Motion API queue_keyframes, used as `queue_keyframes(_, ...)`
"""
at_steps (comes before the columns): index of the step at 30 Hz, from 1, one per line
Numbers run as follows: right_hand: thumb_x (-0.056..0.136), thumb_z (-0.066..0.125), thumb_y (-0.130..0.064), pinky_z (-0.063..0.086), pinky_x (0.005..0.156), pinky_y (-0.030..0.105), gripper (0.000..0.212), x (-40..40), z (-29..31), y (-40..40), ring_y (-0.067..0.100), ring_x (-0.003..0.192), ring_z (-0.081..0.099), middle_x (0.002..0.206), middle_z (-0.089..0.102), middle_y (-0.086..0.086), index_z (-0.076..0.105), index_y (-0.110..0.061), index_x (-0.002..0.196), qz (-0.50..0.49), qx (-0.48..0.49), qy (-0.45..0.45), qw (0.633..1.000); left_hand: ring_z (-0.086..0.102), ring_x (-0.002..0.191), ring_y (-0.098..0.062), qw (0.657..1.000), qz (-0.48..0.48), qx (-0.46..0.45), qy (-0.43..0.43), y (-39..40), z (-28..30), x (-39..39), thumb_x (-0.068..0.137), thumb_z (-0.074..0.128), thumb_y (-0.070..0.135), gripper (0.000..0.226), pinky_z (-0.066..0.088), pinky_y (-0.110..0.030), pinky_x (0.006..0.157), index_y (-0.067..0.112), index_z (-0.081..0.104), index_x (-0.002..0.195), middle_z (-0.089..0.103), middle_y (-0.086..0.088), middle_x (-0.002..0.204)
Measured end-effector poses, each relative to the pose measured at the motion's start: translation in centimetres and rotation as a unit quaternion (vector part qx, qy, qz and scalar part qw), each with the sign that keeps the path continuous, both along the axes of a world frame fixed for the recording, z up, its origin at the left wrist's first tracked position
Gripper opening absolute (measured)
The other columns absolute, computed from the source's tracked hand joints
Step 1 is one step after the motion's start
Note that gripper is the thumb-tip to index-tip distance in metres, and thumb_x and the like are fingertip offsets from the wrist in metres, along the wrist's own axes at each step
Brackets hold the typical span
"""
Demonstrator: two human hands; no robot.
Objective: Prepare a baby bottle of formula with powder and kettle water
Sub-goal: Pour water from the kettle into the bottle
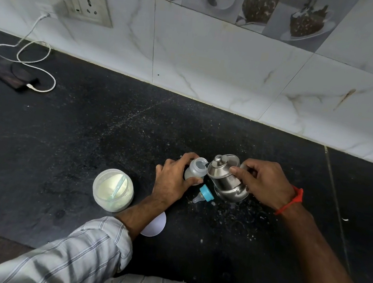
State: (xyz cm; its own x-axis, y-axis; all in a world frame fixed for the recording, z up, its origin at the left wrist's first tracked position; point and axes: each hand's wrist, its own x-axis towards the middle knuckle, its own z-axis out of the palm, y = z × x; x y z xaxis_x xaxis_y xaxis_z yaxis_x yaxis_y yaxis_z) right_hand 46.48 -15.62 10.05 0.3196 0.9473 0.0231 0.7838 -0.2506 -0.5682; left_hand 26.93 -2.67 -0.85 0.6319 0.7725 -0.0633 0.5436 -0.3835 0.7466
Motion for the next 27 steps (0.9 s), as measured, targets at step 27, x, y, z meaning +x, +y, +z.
queue_keyframes(27, 0.095, 0.063, -0.045, 0.032, 0.050, 0.021, 0.037, 0.1, 2.3, 2.2, 0.008, 0.048, 0.045, 0.054, 0.051, -0.005, 0.062, -0.017, 0.071, 0.069, -0.086, -0.091, 0.990, 0.050, 0.124, -0.020, 1.000, 0.005, 0.000, 0.002, 0.0, -0.1, 0.1, 0.081, 0.076, 0.053, 0.061, 0.028, -0.043, 0.100, 0.049, 0.043, 0.132, 0.065, 0.015, 0.127)
